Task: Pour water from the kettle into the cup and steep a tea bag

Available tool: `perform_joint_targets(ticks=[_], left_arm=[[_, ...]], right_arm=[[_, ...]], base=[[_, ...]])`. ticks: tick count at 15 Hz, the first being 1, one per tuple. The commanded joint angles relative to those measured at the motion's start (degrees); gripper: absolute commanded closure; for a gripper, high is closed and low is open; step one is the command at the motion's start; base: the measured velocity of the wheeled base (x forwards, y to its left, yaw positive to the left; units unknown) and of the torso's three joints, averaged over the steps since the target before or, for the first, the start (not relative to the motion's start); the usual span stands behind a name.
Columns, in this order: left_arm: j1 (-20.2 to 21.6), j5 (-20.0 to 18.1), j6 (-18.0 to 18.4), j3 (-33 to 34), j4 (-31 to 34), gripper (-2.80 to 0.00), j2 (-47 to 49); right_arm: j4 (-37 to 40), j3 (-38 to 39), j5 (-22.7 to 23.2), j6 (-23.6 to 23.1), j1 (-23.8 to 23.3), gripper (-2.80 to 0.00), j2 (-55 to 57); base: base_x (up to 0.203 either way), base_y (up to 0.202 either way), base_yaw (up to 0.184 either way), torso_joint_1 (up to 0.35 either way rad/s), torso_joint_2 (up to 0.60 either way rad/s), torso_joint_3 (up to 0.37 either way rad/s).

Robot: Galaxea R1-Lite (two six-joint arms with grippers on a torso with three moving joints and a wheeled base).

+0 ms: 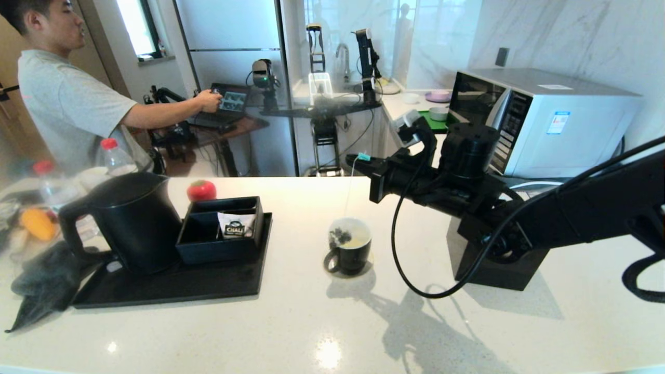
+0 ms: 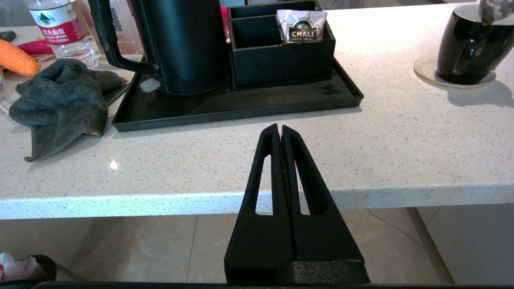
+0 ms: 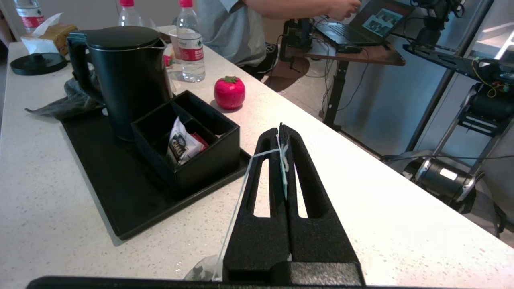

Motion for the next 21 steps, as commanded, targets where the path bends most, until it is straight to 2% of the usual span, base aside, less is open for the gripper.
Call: perform_joint_targets(ticks=[1,10,17,21], left_arm=[[0.01,-0.02,0.02,0.00,0.00,0.00,-0.02],[0.01,-0.02,0.02,0.00,0.00,0.00,-0.02],[0.01,-0.02,0.02,0.00,0.00,0.00,-0.02],[0.01,-0.02,0.02,0.00,0.00,0.00,-0.02]], right_arm=[[-0.51,-0.29,0.19,-0.01,-0.48,0.00,0.68],[-0.86,0.30,0.36,-0.01,-0.48,0.00,3.26],[-3.35,7.59,0.46,-0.19,0.05,0.00,3.05],[-8.45,14.19,0.53,-0.19,1.01,0.00,2.87]], base=[[0.000,0.000,0.000,0.000,0.00,0.000],[0.000,0.000,0.000,0.000,0.00,0.000],[0.000,0.000,0.000,0.000,0.00,0.000],[0.000,0.000,0.000,0.000,0.00,0.000]])
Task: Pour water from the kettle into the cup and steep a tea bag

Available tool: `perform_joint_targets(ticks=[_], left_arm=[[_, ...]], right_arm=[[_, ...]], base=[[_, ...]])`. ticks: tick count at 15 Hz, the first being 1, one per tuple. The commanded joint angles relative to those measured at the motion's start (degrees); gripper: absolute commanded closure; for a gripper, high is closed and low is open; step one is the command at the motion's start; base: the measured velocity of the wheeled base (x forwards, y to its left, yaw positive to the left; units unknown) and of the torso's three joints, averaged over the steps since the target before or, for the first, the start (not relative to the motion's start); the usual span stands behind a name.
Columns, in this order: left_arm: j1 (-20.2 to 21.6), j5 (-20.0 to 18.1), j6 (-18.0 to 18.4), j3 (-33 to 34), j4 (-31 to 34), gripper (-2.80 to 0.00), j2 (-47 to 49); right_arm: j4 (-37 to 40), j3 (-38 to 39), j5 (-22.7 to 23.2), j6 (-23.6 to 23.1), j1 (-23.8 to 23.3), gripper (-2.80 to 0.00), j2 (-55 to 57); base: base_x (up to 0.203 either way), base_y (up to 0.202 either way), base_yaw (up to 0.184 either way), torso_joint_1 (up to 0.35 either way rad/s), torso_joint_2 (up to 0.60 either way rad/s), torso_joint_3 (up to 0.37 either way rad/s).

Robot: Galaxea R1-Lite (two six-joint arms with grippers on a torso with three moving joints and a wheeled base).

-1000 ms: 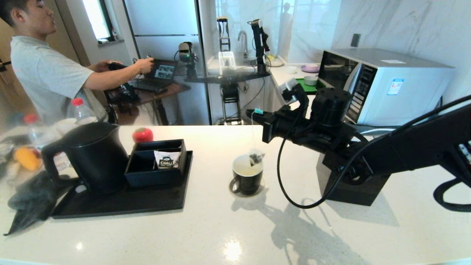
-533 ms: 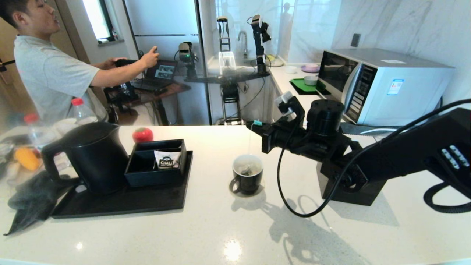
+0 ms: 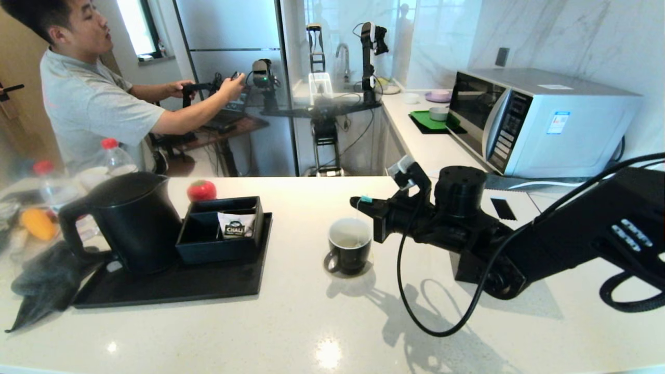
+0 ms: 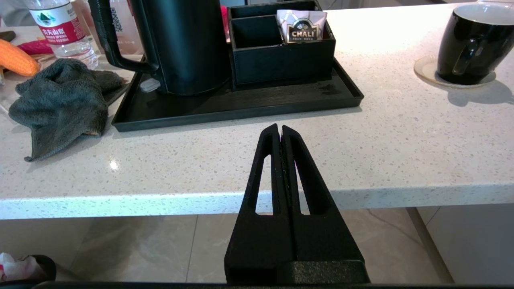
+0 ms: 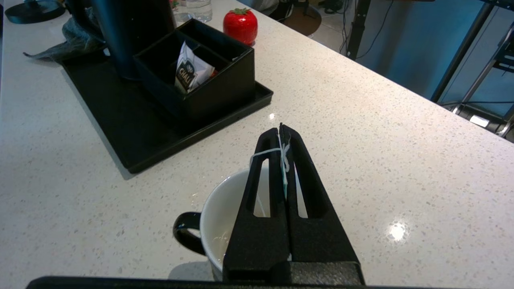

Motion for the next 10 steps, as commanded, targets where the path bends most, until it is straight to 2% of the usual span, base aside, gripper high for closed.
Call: perform_joint_targets(ticks=[1,10], left_arm=[[0.01,-0.02,0.02,0.00,0.00,0.00,-0.02],[0.01,-0.02,0.02,0.00,0.00,0.00,-0.02]], right_arm=[[-2.83,3.54,0.14,-0.03,0.63,0.00,-0.23],[-5.06,4.18,-0.03,-0.03,1.74,0.00,-1.03]], base=[[0.000,0.000,0.000,0.000,0.00,0.000],[0.000,0.000,0.000,0.000,0.00,0.000]])
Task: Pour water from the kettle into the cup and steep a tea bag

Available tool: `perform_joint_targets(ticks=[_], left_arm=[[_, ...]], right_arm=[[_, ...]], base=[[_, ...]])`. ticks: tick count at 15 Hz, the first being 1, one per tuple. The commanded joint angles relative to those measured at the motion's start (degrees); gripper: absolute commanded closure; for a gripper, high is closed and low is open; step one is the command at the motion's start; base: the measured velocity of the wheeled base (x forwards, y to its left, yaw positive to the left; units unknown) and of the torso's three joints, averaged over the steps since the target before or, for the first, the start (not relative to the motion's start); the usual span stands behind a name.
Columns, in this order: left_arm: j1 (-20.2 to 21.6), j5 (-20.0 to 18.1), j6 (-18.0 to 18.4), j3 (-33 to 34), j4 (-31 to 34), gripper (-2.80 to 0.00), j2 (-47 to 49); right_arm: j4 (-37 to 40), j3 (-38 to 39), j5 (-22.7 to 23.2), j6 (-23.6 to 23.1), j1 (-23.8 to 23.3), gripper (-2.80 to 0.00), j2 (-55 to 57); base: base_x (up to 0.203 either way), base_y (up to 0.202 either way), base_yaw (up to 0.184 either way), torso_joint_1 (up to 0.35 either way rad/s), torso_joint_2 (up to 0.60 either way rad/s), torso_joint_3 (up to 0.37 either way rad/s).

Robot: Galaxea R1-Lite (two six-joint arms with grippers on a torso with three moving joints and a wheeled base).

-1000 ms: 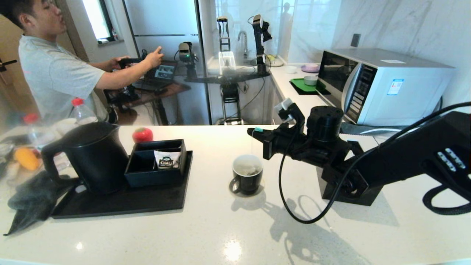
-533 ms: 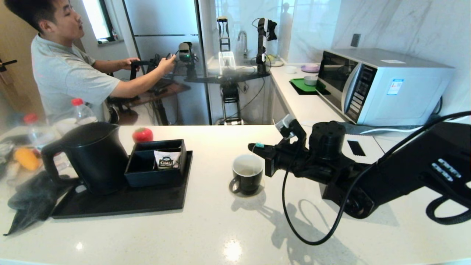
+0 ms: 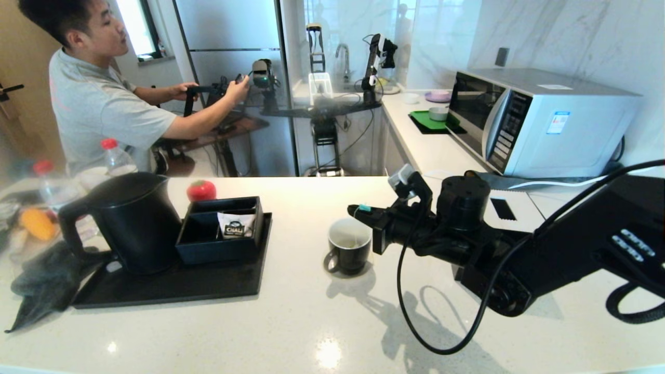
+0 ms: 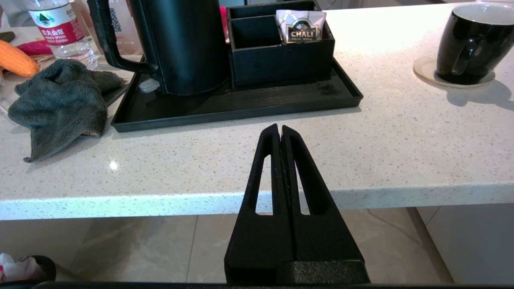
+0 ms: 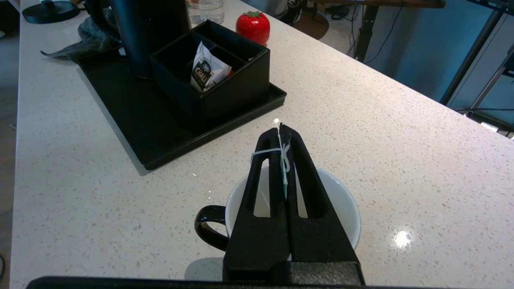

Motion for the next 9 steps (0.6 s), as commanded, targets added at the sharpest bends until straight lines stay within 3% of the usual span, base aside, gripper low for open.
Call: perform_joint_targets(ticks=[1,9], left_arm=[[0.01,0.00,0.01,0.00,0.02,0.00,-0.02],[0.01,0.00,0.01,0.00,0.02,0.00,-0.02]], right_arm=[[-0.29,-0.18,0.14,-0.05,0.32,0.00,-0.90],[1.92,-8.99,-0.04,0.04,-0.14,0.00,-1.59]], base=[[0.000,0.000,0.000,0.000,0.00,0.000],[0.000,0.000,0.000,0.000,0.00,0.000]])
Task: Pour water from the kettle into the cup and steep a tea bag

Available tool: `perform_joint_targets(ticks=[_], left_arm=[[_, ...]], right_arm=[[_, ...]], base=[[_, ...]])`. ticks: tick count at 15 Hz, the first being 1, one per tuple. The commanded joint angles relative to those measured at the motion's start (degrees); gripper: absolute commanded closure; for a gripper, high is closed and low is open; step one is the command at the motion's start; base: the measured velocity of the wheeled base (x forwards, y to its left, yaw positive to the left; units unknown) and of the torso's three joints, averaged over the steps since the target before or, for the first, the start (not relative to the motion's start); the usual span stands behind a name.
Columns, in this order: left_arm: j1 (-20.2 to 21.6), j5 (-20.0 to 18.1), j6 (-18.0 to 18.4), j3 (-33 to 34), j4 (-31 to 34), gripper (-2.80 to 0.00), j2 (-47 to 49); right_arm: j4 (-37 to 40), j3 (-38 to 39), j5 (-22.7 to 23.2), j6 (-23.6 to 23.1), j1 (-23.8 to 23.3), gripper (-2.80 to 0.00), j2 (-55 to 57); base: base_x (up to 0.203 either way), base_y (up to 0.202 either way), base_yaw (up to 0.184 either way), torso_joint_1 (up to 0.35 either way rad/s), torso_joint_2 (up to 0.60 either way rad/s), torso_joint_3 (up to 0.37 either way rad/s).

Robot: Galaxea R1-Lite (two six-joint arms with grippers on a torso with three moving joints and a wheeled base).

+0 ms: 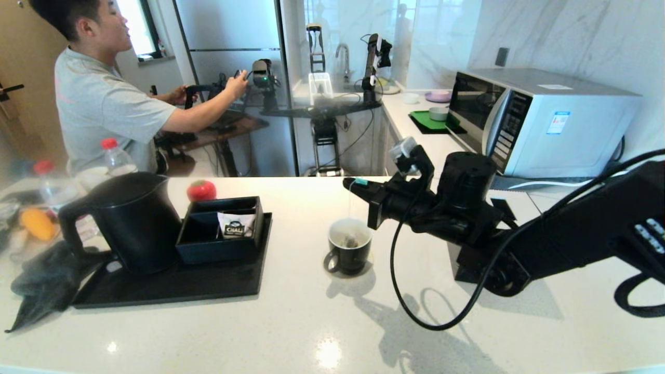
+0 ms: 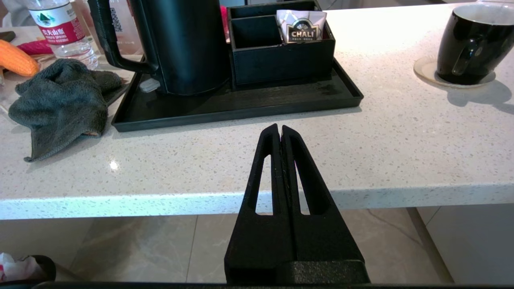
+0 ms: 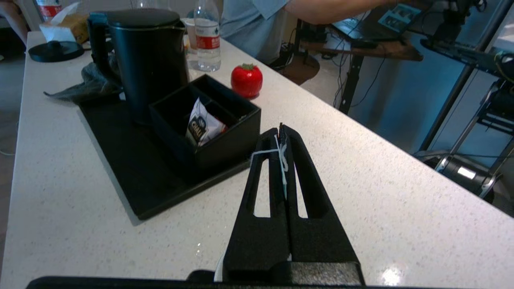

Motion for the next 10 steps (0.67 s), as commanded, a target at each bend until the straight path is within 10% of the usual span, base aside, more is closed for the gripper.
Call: perform_joint_targets(ticks=[1,10], left_arm=[[0.01,-0.02,0.02,0.00,0.00,0.00,-0.02],[0.01,-0.02,0.02,0.00,0.00,0.00,-0.02]], right_arm=[[0.70,-2.93,0.18,-0.02,-0.39,0.00,-0.11],[-1.22,0.47,0.18,-0.14,-0.84,0.00,0.60]], base=[[0.000,0.000,0.000,0.000,0.00,0.000],[0.000,0.000,0.000,0.000,0.00,0.000]])
